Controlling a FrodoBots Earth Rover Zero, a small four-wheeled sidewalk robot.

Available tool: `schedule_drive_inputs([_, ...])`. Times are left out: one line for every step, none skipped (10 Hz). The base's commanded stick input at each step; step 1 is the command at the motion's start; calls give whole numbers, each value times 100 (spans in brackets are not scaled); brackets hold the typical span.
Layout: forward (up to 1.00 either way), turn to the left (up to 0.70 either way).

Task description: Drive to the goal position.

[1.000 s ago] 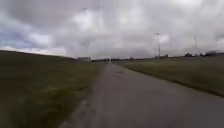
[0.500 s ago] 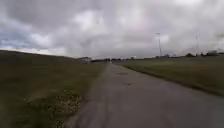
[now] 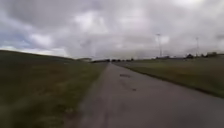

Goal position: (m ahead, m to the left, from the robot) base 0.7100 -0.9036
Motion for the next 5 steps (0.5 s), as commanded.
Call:
schedule_drive_inputs([100, 1])
schedule_drive_inputs([100, 1])
schedule_drive_inputs([100, 1])
schedule_drive_inputs([100, 1])
schedule_drive_inputs([100, 1])
